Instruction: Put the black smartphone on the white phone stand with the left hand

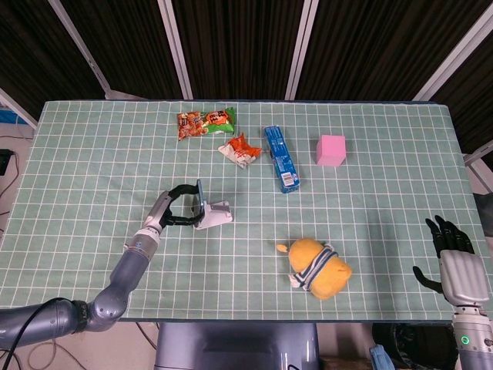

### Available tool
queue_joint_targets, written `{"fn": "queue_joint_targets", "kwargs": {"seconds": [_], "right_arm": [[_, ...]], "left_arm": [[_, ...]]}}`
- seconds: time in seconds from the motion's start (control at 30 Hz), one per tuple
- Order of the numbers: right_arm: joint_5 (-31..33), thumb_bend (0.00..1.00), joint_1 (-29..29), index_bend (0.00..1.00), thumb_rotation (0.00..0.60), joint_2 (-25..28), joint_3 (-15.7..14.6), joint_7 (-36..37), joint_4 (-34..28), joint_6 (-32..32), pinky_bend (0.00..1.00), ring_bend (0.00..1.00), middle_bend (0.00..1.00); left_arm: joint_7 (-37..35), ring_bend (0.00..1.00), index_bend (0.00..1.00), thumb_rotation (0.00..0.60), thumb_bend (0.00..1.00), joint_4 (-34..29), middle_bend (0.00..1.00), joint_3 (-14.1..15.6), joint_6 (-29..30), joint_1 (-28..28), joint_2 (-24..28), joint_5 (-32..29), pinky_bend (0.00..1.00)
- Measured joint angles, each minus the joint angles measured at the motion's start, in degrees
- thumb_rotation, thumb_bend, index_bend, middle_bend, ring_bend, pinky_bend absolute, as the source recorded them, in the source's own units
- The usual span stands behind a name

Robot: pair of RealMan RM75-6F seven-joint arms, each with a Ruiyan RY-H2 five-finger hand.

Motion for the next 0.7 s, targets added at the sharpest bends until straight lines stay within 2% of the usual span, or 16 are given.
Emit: {"fn": "queue_joint_targets", "kwargs": {"seconds": [0.17, 0.7], "right_arm": [[0.01, 0.35, 0.00, 0.00, 0.600, 0.01, 0.00, -0.03, -0.02, 0.00, 0.12, 0.00, 0.00], [-0.03, 0.35, -0.01, 0.00, 0.600, 0.03, -0.01, 0.06, -0.02, 0.01, 0.12, 0.00, 0.00]], "left_arm": [[-0.04, 0.01, 0.17, 0.600, 0.31, -0.11, 0.13, 0.29, -0.24, -0.01, 0.15, 0.17, 0.00], [-0.20, 0.01, 0.16, 0.600, 0.31, -0.70, 0.13, 1.20, -1.93, -0.21, 1.26, 0.72, 0.00]]}}
